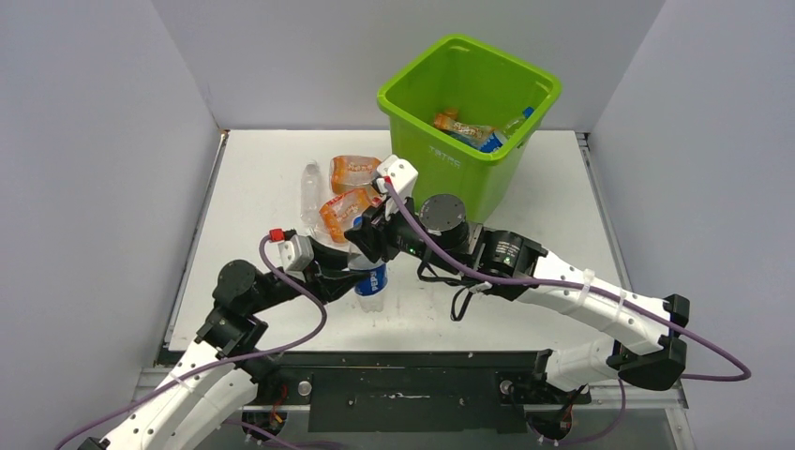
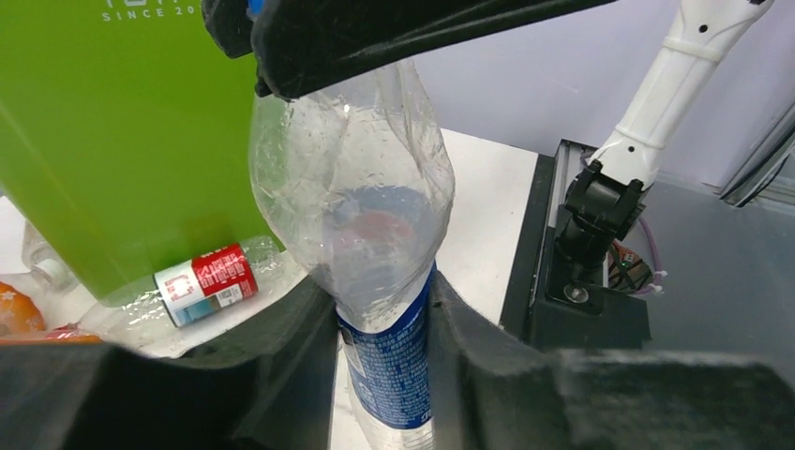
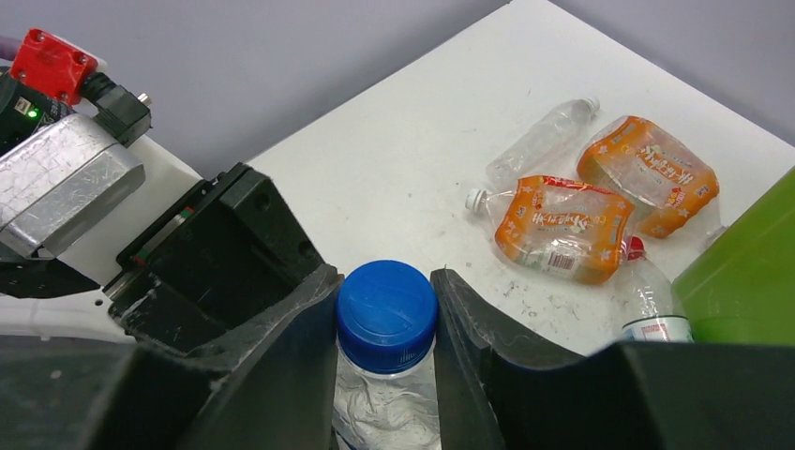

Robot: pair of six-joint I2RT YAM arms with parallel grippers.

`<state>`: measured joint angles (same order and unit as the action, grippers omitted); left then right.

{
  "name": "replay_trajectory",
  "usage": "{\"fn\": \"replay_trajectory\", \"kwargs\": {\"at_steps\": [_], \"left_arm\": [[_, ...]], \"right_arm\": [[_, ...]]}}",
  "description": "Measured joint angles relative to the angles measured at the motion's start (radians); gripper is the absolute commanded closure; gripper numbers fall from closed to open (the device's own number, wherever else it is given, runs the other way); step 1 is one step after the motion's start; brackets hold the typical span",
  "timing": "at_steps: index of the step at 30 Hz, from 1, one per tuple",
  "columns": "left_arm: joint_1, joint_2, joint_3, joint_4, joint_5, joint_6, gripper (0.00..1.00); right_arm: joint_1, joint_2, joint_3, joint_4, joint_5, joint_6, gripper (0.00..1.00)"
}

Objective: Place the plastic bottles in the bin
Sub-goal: Place the plastic bottle in the trash bin.

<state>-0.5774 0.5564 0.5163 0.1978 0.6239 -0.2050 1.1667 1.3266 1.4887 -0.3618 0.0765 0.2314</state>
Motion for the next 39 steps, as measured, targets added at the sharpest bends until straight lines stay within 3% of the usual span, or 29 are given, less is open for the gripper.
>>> {"fn": "replay_trajectory", "kwargs": {"at_steps": [2,3,7,13,17,22,28,34,39], "left_arm": [[-0.002,-0.003,-0.001,-0.001,-0.010,0.000,0.26],[-0.004,-0.008,-0.003,-0.001,-0.017,0.002,0.01],[-0.005,-0.058,-0.017,0.008,-0.085,-0.004,0.04],[-0.005,-0.180,-0.048,0.031,-0.257,-0.001,0.04],[-0.005,-0.229,-0.064,0.040,-0.394,0.006,0.04],[-0.001,-0.257,-0.075,0.026,-0.599,0.016,0.04],[0.013,-0.241,-0.072,-0.026,-0.867,0.001,0.04],[0.023,-0.183,-0.052,-0.118,-1.076,-0.024,0.04],[0.034,-0.166,-0.032,-0.167,-1.170,-0.039,0.04]], "right_arm": [[0.000,0.000,0.000,0.001,0.000,0.000,0.95],[0.000,-0.001,0.000,0.001,0.000,0.000,0.95],[0.000,-0.002,0.037,-0.066,0.010,-0.012,0.95],[-0.001,-0.014,0.300,-0.136,0.138,-0.096,0.95],[-0.001,-0.077,0.428,-0.033,0.318,-0.219,0.95],[-0.017,-0.107,0.469,0.276,0.618,-0.481,0.95],[-0.266,0.017,0.522,0.492,0.745,-0.565,0.95],[-0.577,0.194,0.534,0.435,0.697,-0.321,0.95],[-0.756,0.283,0.491,0.359,0.623,-0.108,0.95]]}}
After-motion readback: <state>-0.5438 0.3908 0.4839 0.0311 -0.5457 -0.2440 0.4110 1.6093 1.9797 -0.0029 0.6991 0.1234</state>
